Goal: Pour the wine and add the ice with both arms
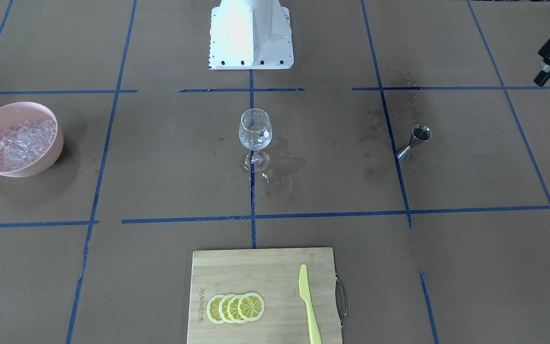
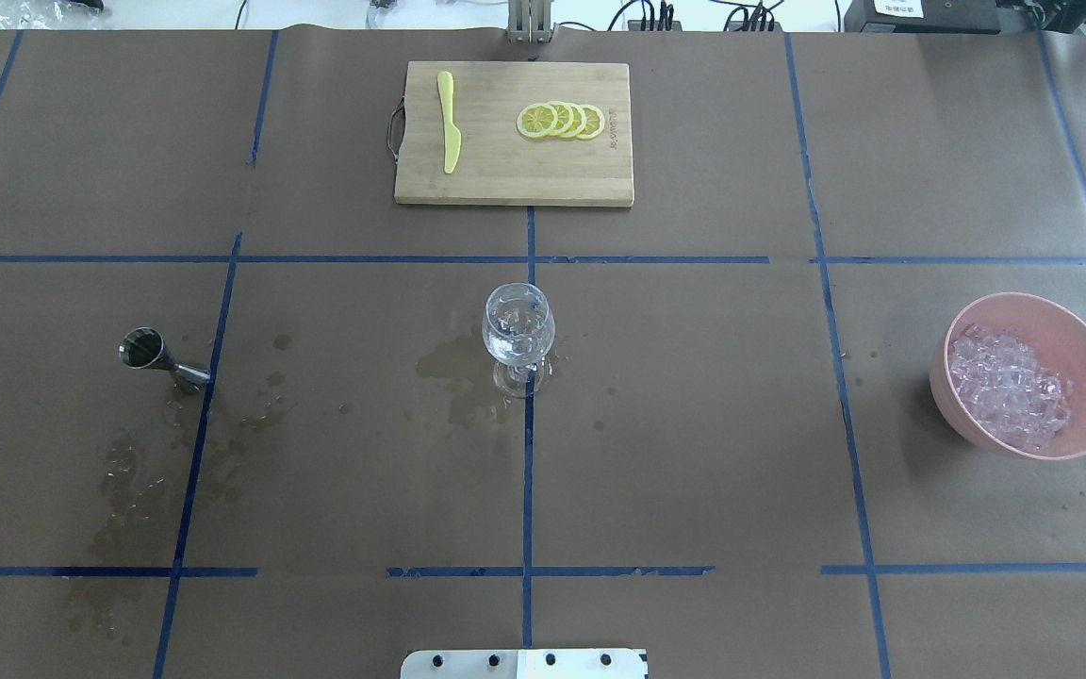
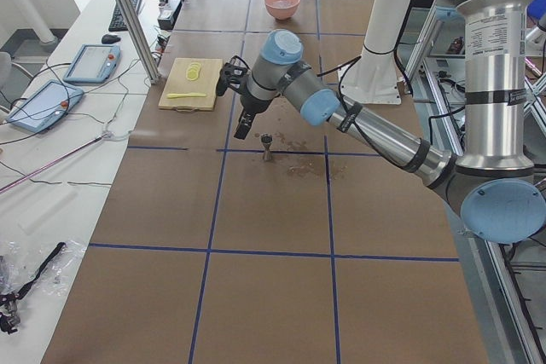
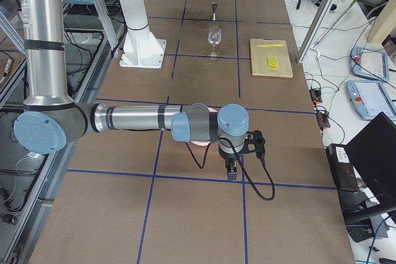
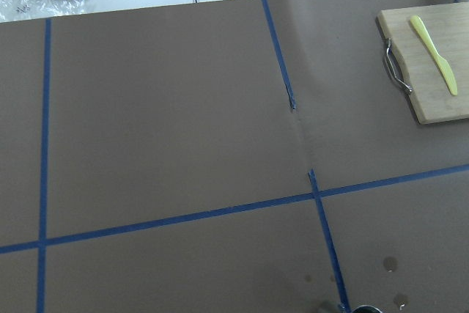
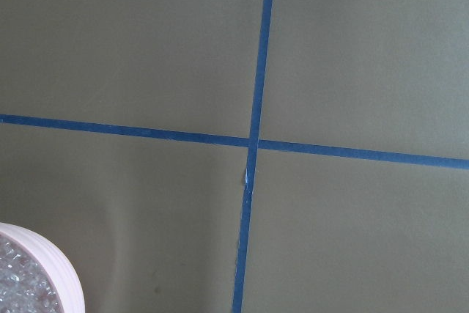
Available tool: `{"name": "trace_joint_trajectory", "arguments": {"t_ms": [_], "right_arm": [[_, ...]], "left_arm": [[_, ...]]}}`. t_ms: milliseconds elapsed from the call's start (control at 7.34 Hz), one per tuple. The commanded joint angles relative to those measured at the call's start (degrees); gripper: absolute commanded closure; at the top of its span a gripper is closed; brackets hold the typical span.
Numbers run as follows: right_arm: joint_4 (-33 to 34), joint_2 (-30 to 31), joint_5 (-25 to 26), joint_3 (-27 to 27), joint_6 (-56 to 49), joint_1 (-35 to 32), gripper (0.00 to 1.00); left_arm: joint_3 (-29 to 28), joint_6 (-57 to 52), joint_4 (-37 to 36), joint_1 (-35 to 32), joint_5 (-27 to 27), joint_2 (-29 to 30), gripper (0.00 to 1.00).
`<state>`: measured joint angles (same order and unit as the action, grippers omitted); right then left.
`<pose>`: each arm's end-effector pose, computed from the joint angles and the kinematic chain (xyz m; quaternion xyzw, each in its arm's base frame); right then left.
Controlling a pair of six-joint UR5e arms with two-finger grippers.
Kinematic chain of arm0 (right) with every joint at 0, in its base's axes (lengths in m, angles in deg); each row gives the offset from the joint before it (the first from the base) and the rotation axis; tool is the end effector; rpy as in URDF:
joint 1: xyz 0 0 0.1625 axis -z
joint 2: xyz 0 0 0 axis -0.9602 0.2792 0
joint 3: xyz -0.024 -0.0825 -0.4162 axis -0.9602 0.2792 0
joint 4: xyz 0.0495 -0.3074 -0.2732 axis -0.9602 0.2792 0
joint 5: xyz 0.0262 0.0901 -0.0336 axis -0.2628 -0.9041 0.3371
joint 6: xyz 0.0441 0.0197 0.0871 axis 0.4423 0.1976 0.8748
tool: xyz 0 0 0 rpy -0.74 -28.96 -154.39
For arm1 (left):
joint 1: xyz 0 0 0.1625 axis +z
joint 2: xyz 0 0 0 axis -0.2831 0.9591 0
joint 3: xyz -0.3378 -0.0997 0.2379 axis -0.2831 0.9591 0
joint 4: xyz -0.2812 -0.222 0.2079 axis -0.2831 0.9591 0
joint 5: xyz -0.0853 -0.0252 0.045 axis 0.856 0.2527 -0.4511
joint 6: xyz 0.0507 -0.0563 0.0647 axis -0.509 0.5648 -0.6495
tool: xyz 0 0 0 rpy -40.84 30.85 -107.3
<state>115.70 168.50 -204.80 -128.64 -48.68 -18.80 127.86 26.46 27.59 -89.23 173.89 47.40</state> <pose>0.0834 -0.4916 0.6182 0.0580 -0.3918 -0.0216 0.9180 0.0516 -0.4135 0.3784 0.2199 0.4403 -0.0209 0.8703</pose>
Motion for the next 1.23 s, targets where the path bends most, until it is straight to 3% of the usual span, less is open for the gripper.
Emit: {"name": "trace_joint_trajectory", "arguments": {"t_ms": [0, 272, 545, 817, 1089], "right_arm": [[-0.17, -0.25, -0.18, -0.89, 0.88, 0.04, 0.0], [-0.26, 0.54, -1.84, -1.51, 3.49, 0.04, 0.0], [-0.17, 0.45, -2.9, -4.05, 7.28, 0.13, 0.0], [-0.08, 0.19, -3.44, -4.94, 7.56, 0.13, 0.0], [0.09, 0.02, -3.52, -5.64, 7.99, 0.31, 0.0]], "left_arm": [[2.13, 17.03, 15.35, 13.85, -12.79, -7.84, 0.0], [4.59, 26.44, 19.51, 25.27, -26.06, -12.59, 0.0], [5.04, 38.37, 19.97, 39.83, -43.34, -14.8, 0.0], [4.69, 49.03, 17.96, 52.78, -59.35, -15.25, 0.0], [1.99, 53.98, 14.52, 60.88, -71.84, -14.38, 0.0]]}}
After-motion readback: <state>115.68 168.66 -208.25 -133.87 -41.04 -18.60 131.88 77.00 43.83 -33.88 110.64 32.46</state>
